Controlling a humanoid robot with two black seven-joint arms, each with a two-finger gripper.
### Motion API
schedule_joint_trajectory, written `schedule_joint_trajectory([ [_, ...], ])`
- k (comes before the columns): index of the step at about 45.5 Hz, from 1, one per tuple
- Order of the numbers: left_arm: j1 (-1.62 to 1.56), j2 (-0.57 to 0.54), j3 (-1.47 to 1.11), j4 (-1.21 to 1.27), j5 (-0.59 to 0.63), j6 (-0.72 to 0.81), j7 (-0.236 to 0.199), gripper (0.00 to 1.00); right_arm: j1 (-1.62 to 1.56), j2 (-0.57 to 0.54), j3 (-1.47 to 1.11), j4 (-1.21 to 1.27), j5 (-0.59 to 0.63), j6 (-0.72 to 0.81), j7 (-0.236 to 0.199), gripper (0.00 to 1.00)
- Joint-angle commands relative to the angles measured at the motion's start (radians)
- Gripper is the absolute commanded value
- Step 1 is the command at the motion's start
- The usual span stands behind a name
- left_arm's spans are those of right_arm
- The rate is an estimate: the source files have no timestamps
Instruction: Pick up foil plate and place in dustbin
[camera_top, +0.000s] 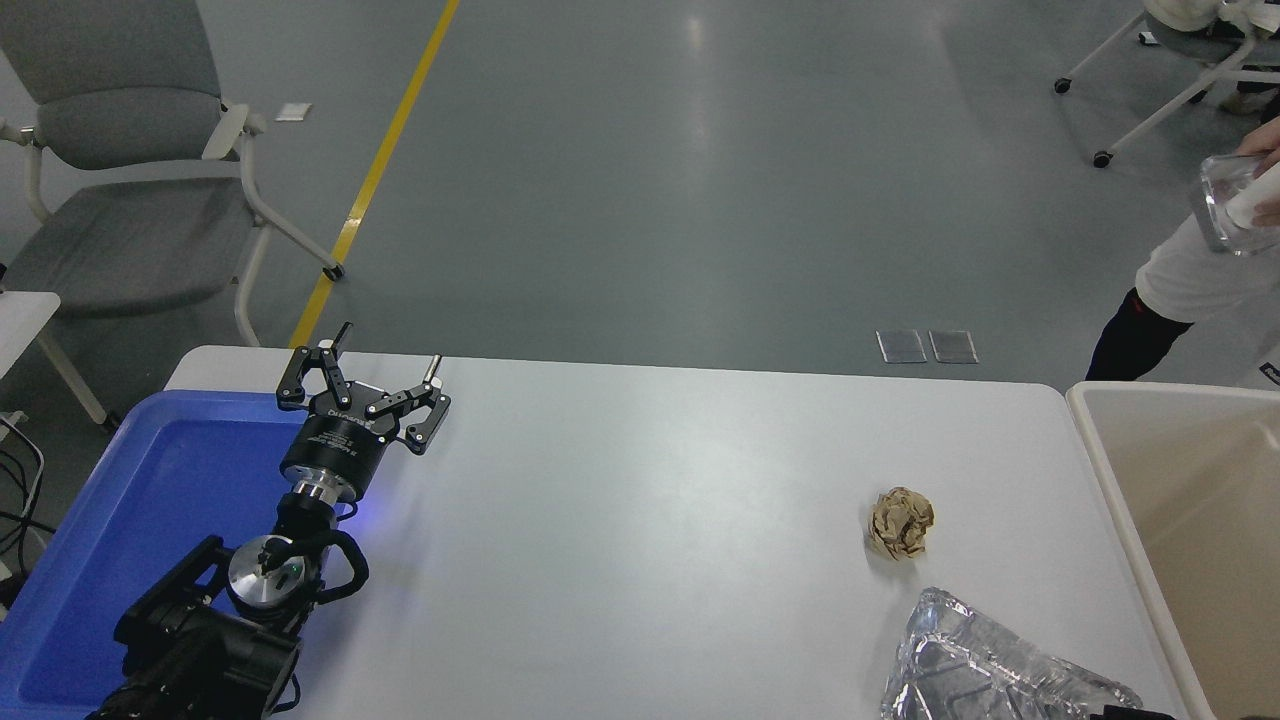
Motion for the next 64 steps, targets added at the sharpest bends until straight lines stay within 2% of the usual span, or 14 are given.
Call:
schedule_joint_trajectory([
  [1,0.000,0.000,0.000,0.000,0.000,0.000,0.000,0.99,-0.070,0.067,0.010,-0.045,-0.001,-0.105,-0.001,0.95],
  [14,0.000,0.000,0.000,0.000,0.000,0.000,0.000,0.99,-0.118,0.109,0.010,-0.092,0.001,-0.138,-0.001,0.93],
  [15,0.000,0.000,0.000,0.000,0.000,0.000,0.000,0.99,-0.119,0.109,0.010,-0.092,0.001,-0.141,-0.001,0.91],
  [18,0.000,0.000,0.000,0.000,0.001,0.000,0.000,0.99,-0.127,0.112,0.010,-0.092,-0.001,-0.141,0.000,0.72],
  [22,0.000,0.000,0.000,0.000,0.000,0.000,0.000,0.99,-0.130,0.123,0.007,-0.100,-0.002,-0.141,0.000,0.59],
  [25,0.000,0.001,0.000,0.000,0.000,0.000,0.000,0.99,-0.131,0.123,0.001,-0.106,-0.002,-0.141,0.002,0.42],
  [27,0.000,0.000,0.000,0.000,0.001,0.000,0.000,0.99,-0.141,0.123,0.001,-0.106,-0.002,-0.141,0.002,0.26],
  [29,0.000,0.000,0.000,0.000,0.000,0.000,0.000,0.99,-0.148,0.124,0.001,-0.108,-0.001,-0.141,0.002,0.02],
  [30,0.000,0.000,0.000,0.000,0.001,0.000,0.000,0.99,-0.150,0.124,0.001,-0.109,-0.001,-0.141,0.004,0.00],
  [36,0.000,0.001,0.000,0.000,0.000,0.000,0.000,0.99,-0.154,0.127,0.001,-0.132,-0.001,-0.141,0.011,0.00],
  [45,0.000,0.000,0.000,0.000,0.001,0.000,0.000,0.99,-0.151,0.117,-0.001,-0.134,-0.002,-0.141,0.050,0.00],
  [50,0.000,0.001,0.000,0.000,0.001,0.000,0.000,0.99,-0.138,0.107,-0.002,-0.134,-0.001,-0.140,0.051,0.00],
  [56,0.000,0.000,0.000,0.000,0.001,0.000,0.000,0.99,-0.098,0.057,-0.011,-0.131,-0.008,-0.126,0.059,0.00],
  [64,0.000,0.001,0.000,0.000,0.001,0.000,0.000,0.99,0.039,-0.038,-0.056,-0.120,-0.093,-0.031,0.089,0.00],
])
